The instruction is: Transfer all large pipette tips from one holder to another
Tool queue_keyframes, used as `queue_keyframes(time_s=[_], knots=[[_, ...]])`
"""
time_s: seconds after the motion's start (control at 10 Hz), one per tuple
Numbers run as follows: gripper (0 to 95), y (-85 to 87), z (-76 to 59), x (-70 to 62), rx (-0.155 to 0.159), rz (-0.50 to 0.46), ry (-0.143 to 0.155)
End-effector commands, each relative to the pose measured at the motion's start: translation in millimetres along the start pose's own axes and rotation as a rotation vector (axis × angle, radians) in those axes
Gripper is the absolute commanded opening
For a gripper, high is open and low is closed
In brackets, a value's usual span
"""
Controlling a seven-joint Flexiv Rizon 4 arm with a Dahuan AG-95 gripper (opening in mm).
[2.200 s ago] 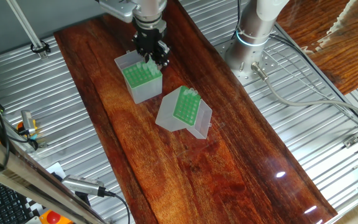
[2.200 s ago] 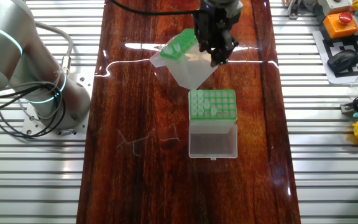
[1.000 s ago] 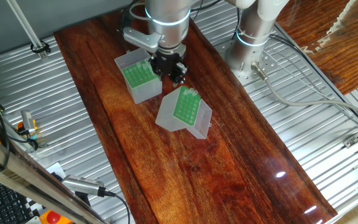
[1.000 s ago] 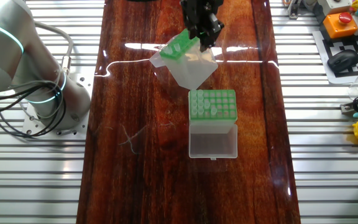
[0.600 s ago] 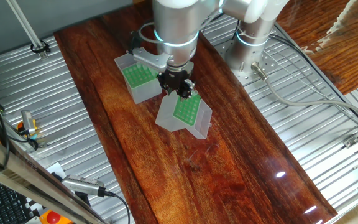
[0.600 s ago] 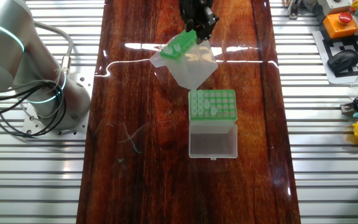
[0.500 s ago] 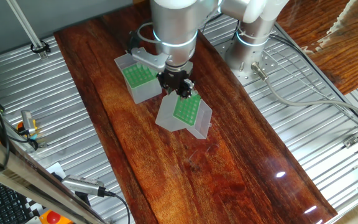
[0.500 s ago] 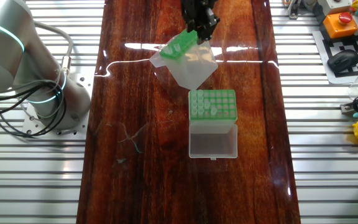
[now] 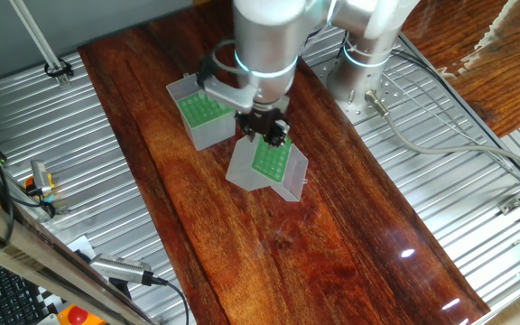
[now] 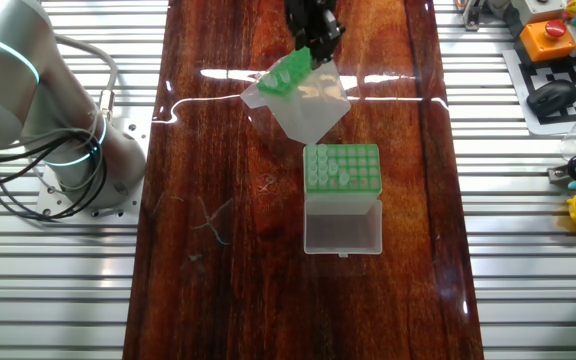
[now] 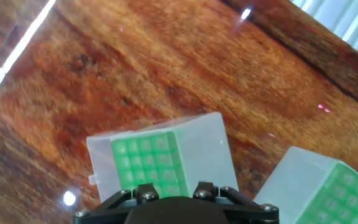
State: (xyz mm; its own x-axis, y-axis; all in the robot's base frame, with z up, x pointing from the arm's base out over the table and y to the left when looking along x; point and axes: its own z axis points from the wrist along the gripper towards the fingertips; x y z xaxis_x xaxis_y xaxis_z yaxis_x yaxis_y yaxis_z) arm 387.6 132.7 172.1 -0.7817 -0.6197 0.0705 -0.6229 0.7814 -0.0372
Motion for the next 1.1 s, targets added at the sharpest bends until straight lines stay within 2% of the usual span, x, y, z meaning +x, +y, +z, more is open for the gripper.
queue_keyframes(time_s=[0.1, 0.6, 0.9, 1.1], knots=[[38.0, 1.6, 5.4, 10.0, 0.032, -0.03, 0.02], [38.0, -1.1, 10.3, 34.4, 0.072, -0.048, 0.065], [38.0, 1.3, 13.3, 39.7, 0.074, -0.027, 0.066], [0.0, 0.3, 13.2, 37.7, 0.079, -0.013, 0.061]])
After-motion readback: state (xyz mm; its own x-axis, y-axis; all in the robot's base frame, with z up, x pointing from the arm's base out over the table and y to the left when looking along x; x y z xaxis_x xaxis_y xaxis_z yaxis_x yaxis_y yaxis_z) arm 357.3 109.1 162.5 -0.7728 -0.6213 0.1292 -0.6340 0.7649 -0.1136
